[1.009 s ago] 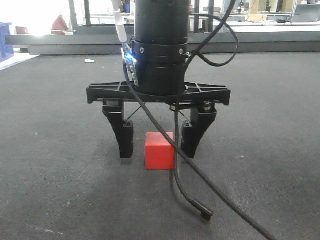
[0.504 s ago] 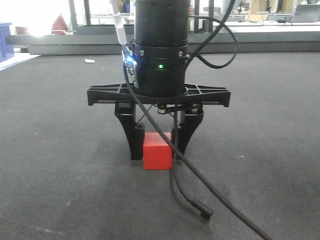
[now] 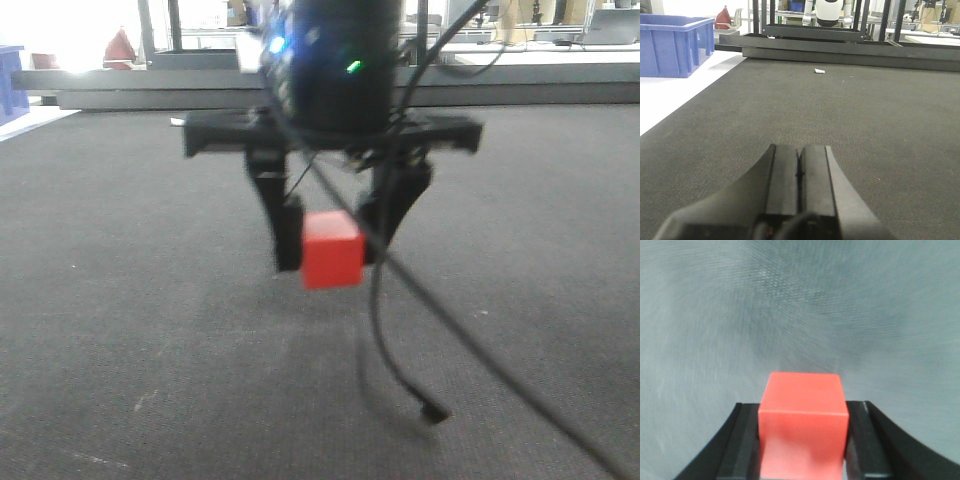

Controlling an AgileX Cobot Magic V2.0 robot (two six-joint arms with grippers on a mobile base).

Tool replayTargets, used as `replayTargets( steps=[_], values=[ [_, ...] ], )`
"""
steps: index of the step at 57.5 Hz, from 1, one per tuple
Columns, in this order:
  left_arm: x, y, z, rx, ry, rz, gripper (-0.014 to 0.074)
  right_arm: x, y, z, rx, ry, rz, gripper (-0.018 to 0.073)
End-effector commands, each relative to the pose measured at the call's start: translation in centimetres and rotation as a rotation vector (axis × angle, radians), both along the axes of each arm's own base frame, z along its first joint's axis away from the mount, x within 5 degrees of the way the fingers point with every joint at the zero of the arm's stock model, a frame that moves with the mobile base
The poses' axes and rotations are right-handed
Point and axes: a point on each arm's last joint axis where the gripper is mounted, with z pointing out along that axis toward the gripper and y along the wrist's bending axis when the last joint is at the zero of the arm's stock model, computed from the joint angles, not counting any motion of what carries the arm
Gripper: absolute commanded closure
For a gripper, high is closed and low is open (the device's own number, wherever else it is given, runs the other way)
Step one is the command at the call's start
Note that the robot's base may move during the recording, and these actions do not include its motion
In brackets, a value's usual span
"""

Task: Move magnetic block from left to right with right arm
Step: 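Lift the red cube with the right gripper and raise it away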

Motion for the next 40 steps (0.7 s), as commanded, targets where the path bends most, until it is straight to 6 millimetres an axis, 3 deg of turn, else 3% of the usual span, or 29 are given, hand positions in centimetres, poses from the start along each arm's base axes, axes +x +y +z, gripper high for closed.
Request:
replayTargets(
  steps=[1,24,40],
  values=[
    [-0.1,0.0,0.6,-0.014,-0.087,0.003,0.0722,-0.7,-2.3,3.5,0.019,-0.132,0.059,0.0230],
    [-0.1,0.0,0.6,-0.014,-0.087,0.003,0.0722,-3.2,-13.3,5.4,0.073,-0.402,0.053,0.0230],
    [-0.1,0.0,0.6,-0.014,-0.087,0.003,0.0722,-6.6,-20.0,5.7,0.084,-0.670,-0.004,0.0230]
  ],
)
